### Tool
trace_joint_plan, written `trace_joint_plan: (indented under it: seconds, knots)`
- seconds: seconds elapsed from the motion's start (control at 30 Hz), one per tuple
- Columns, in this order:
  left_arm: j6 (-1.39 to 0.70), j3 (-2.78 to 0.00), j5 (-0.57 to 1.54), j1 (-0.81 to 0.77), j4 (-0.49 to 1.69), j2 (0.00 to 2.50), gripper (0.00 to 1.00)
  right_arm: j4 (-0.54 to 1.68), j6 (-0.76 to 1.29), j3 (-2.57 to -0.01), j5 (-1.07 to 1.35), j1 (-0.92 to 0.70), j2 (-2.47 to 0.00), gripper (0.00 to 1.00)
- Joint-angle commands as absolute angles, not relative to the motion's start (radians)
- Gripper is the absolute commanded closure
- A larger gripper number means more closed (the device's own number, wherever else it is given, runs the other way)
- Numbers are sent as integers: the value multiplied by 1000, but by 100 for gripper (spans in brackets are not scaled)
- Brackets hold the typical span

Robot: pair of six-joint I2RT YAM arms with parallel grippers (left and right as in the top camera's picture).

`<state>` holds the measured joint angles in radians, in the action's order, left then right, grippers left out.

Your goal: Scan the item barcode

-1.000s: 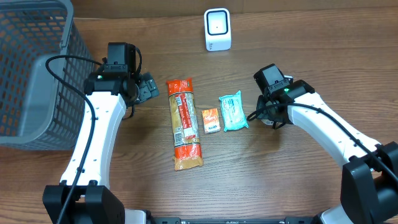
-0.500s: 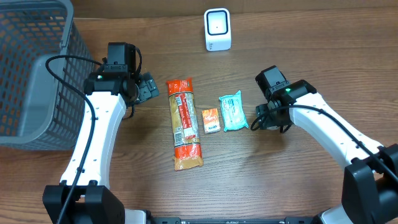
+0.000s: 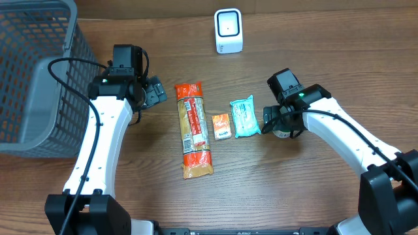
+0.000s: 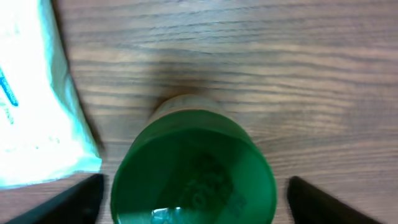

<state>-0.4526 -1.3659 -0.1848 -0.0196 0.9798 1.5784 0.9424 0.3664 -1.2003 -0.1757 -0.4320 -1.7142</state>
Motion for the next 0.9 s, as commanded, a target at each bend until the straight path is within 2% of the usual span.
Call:
trace_joint_plan:
  seconds: [0.0, 0.07, 0.2, 0.47, 0.63, 0.87]
  knots:
    - [-441, -1368, -198, -19, 979, 1583, 0, 939, 458, -1197, -196, -430, -1718, 24]
    - [-441, -1368, -198, -19, 979, 1583, 0, 940, 457, -1197, -193, -430, -1718, 28]
    - [-441, -1368, -198, -19, 979, 1583, 0, 940, 408, -1197, -176, -430, -1718, 29]
    - [-441, -1368, -198, -19, 979, 1583, 0, 957, 149, -1197, -65, -430, -1718, 28]
    - [-441, -1368, -198, -19, 979, 1583, 0, 955, 154, -1197, -65, -430, -1718, 0]
    - [-441, -1368, -198, -19, 979, 1583, 0, 923, 268, -1197, -68, -430, -1718, 0]
